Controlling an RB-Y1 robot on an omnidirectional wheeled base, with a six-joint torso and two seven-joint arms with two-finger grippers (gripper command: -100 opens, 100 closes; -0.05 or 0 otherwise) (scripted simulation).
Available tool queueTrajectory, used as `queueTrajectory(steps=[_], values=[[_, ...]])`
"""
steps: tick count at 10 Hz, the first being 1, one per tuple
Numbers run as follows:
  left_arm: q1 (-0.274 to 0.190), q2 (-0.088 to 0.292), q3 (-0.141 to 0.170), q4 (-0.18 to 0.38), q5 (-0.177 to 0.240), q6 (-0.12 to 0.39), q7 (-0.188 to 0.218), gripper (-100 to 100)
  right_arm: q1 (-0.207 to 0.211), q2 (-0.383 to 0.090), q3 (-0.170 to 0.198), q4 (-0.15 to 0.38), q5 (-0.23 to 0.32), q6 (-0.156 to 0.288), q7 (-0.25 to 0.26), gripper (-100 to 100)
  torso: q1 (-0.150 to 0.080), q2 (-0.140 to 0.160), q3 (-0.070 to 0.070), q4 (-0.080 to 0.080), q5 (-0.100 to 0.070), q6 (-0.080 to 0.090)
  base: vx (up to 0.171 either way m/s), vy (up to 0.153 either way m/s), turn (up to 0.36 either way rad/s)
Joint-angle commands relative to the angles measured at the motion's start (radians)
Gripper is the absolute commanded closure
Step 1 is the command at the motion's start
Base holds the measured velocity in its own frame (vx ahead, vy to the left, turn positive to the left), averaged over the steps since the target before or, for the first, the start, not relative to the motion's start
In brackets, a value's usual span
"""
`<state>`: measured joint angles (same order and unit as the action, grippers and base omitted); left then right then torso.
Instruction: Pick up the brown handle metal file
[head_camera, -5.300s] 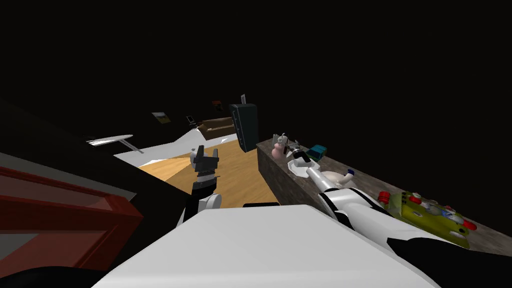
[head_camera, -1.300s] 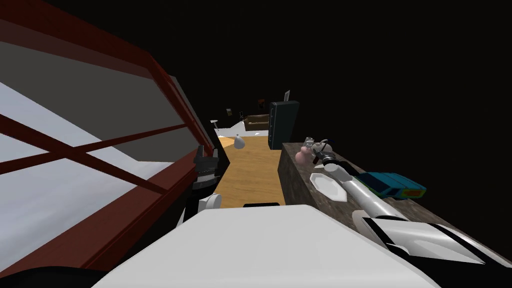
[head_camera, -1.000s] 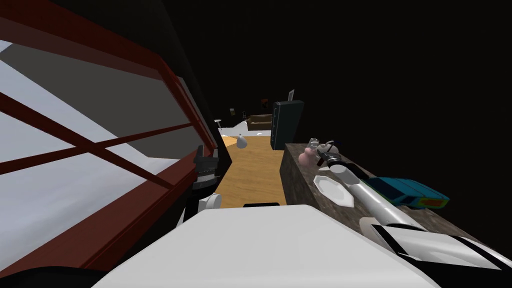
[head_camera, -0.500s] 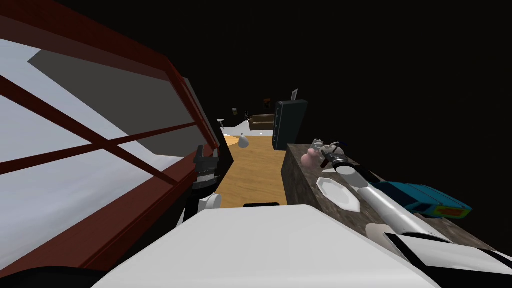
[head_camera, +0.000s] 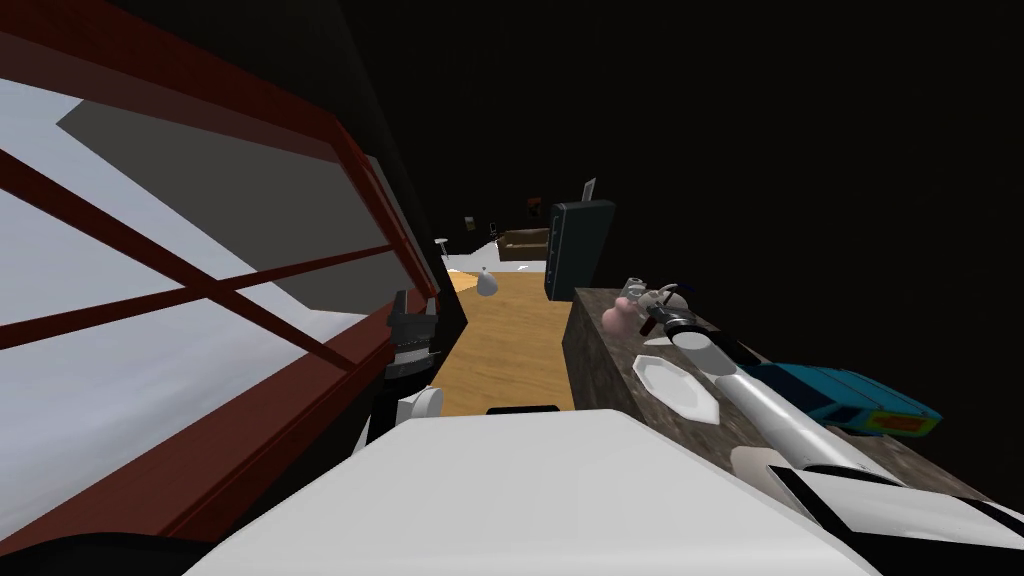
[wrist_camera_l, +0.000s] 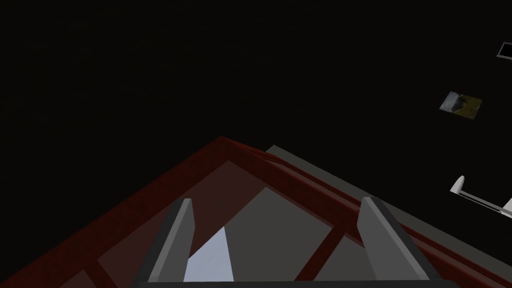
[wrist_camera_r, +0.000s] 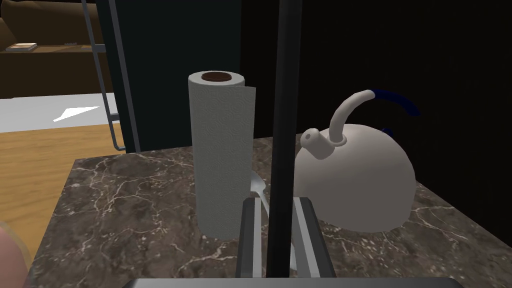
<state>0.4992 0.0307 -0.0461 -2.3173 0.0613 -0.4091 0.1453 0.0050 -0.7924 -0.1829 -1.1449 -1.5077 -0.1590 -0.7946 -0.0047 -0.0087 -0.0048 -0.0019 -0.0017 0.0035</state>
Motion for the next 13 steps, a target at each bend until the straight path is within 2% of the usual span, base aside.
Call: queueTrajectory(steps=[1, 2, 3, 4, 5, 8, 9, 10, 11, 12, 13], values=[[0.0, 0.0, 0.0, 0.0, 0.0, 0.0, 0.0, 0, 0.0, 0.0, 0.0, 0.0, 0.0, 0.0, 0.0, 0, 0.0, 0.0, 0.0, 0.0, 0.0, 0.0, 0.0, 0.0, 0.0], [0.0, 0.0, 0.0, 0.0, 0.0, 0.0, 0.0, 0, -0.05, 0.023, 0.033, 0.045, 0.05, -0.004, -0.05, 100, 0.0, 0.0, 0.0, 0.0, 0.0, 0.0, 0.005, -0.011, -0.226], [0.0, 0.0, 0.0, 0.0, 0.0, 0.0, 0.0, 0, -0.056, 0.023, 0.033, 0.045, 0.075, -0.004, -0.074, 100, -0.001, 0.001, -0.001, -0.002, -0.003, 0.003, 0.0, 0.005, -0.15], [0.0, 0.0, 0.0, 0.0, 0.0, 0.0, 0.0, 0, -0.106, 0.043, 0.072, 0.094, 0.113, -0.01, -0.11, 100, -0.003, 0.001, -0.001, -0.003, -0.004, 0.004, 0.001, -0.004, -0.282], [0.0, 0.0, 0.0, 0.0, 0.0, 0.0, 0.0, 0, -0.118, 0.043, 0.072, 0.096, 0.144, -0.01, -0.142, 100, -0.005, 0.003, -0.001, -0.005, -0.008, 0.008, -0.003, 0.003, -0.152], [0.0, 0.0, 0.0, 0.0, 0.0, 0.0, 0.0, 0, -0.118, 0.043, 0.072, 0.096, 0.171, -0.01, -0.159, 100, -0.008, 0.002, -0.002, -0.007, -0.01, 0.006, -0.008, 0.001, 0.011], [0.0, 0.0, 0.0, 0.0, 0.0, 0.0, 0.0, 0, -0.168, 0.064, 0.111, 0.145, 0.218, -0.016, -0.2, 100, -0.008, 0.001, -0.003, -0.007, -0.011, 0.006, 0.003, -0.009, -0.211], [0.0, 0.0, 0.0, 0.0, 0.0, 0.0, 0.0, 0, -0.179, 0.064, 0.111, 0.146, 0.25, -0.016, -0.238, 100, -0.01, 0.001, -0.004, -0.009, -0.012, 0.008, 0.001, 0.002, -0.154], [0.0, 0.0, 0.0, 0.0, 0.0, 0.0, 0.0, 0, -0.179, 0.064, 0.111, 0.146, 0.268, -0.016, -0.244, 100, -0.011, 0.001, -0.004, -0.009, -0.013, 0.009, -0.003, 0.003, -0.04], [0.0, 0.0, 0.0, 0.0, 0.0, 0.0, 0.0, 0, -0.223, 0.084, 0.15, 0.19, 0.302, -0.022, -0.283, 100, -0.011, 0.001, -0.004, -0.009, -0.013, 0.008, 0.0, -0.01, -0.227], [0.0, 0.0, 0.0, 0.0, 0.0, 0.0, 0.0, 0, -0.241, 0.084, 0.15, 0.196, 0.336, -0.022, -0.329, 100, -0.013, 0.001, -0.005, -0.011, -0.015, 0.011, -0.002, 0.0, -0.154]])
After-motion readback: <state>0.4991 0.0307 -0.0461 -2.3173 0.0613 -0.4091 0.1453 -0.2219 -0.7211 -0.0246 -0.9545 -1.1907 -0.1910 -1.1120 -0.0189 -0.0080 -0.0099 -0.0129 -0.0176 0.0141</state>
